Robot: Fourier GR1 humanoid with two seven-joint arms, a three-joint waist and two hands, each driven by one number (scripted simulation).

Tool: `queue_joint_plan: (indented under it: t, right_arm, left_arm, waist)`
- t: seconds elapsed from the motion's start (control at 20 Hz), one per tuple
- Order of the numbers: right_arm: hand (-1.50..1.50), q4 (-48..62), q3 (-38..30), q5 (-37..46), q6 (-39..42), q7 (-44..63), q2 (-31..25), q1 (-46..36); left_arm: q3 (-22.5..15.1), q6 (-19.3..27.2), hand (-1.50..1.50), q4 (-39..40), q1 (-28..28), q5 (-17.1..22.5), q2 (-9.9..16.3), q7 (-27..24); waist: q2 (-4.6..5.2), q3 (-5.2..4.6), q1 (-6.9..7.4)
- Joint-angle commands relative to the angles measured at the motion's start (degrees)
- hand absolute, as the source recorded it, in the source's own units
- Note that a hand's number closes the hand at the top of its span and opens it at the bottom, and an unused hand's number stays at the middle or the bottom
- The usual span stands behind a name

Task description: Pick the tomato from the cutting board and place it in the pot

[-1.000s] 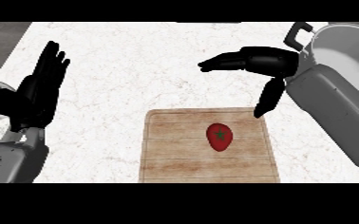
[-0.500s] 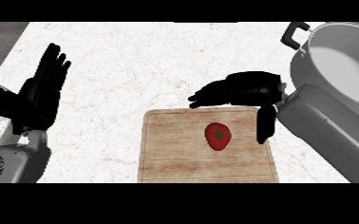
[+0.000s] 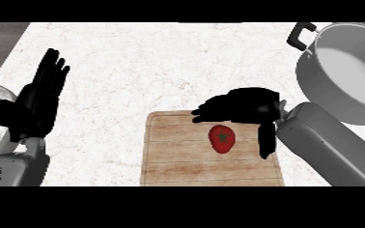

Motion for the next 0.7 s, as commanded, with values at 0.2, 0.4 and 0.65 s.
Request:
queue_joint_plan:
  t: [0.2, 0.4, 0.65]
  right_arm:
    - [-1.50, -1.0, -1.7, 9.6, 0.9, 1.2, 5.2, 4.9]
    - [-1.50, 3.7, -5.0, 12.0, 1.7, -3.2, 8.1, 3.2]
    - [-1.50, 7.5, -4.9, 17.8, 0.1, -2.6, 12.3, 2.9]
  left_arm:
    - [1.8, -0.9, 0.00, -2.9, -0.7, -1.6, -1.2, 4.1]
    - [4.1, -3.4, 0.00, -0.5, -3.0, -1.2, -1.2, 4.3]
    - [3.3, -2.4, 0.00, 2.4, -3.2, -4.5, -4.3, 2.0]
  waist:
    - [-0.04, 0.01, -0.02]
    - [0.04, 0.00, 0.05]
    - [0.08, 0.00, 0.11]
